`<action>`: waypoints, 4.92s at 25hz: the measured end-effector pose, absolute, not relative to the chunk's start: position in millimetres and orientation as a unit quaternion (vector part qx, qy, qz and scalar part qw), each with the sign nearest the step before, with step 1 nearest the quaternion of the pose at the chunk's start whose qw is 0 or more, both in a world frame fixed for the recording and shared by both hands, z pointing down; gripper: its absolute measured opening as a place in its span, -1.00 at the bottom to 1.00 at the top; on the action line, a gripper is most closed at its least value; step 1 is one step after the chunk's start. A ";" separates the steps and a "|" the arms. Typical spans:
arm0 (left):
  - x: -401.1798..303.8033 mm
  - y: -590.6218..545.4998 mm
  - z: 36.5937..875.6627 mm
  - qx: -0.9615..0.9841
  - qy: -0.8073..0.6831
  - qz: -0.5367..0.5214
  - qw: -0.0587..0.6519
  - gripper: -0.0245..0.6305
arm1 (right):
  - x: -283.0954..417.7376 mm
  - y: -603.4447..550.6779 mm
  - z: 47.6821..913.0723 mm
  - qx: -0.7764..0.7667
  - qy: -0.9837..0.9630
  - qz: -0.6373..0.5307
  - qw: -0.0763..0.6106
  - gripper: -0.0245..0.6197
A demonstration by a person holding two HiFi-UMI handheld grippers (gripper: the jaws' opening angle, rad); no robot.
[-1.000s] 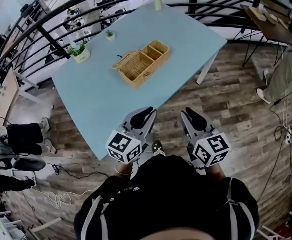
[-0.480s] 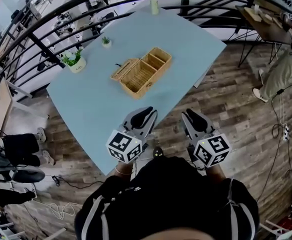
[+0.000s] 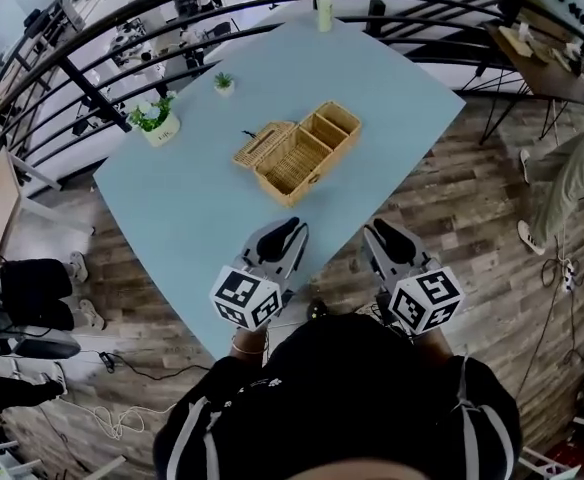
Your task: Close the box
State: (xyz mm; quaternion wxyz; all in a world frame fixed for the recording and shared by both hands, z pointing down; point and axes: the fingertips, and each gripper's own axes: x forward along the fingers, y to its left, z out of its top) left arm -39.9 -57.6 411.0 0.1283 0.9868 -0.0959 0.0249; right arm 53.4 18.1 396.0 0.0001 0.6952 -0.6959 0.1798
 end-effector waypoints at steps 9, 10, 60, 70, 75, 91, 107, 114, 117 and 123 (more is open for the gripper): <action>-53.1 -92.4 414.9 0.976 -0.157 0.026 0.148 -0.79 | 64.4 -33.3 395.3 0.656 -0.733 0.179 0.005 -0.63; -55.6 -98.7 415.5 0.973 -0.173 0.025 0.151 -0.79 | 66.1 -42.7 393.7 0.648 -0.740 0.178 0.005 -0.63; -71.7 -240.0 470.5 0.820 -0.484 0.007 0.305 -0.64 | 114.6 -256.1 456.3 0.390 -0.891 0.210 0.103 -0.60; -89.3 -282.0 515.7 0.809 -0.434 -0.016 0.396 -0.55 | 95.7 -265.7 462.7 0.427 -0.869 0.224 0.113 -0.60; -87.3 -300.7 543.6 0.795 -0.404 -0.035 0.451 -0.54 | 95.7 -268.4 472.9 0.446 -0.854 0.237 0.125 -0.60; -60.7 -335.6 585.6 0.732 -0.317 -0.144 0.586 -0.49 | 113.5 -262.1 476.7 0.494 -0.823 0.252 0.120 -0.60; -61.4 -346.3 579.3 0.716 -0.339 -0.172 0.586 -0.61 | 125.0 -254.6 475.3 0.500 -0.819 0.255 0.118 -0.60; -59.6 -352.5 551.4 0.730 -0.328 -0.214 0.560 -0.65 | 130.3 -274.5 472.5 0.500 -0.823 0.245 0.112 -0.60; -63.0 -351.1 545.9 0.740 -0.341 -0.205 0.543 -0.65 | 131.3 -283.4 467.8 0.498 -0.826 0.241 0.105 -0.60; -61.7 -345.3 529.1 0.767 -0.336 -0.206 0.506 -0.65 | 128.9 -297.6 460.8 0.486 -0.835 0.239 0.093 -0.61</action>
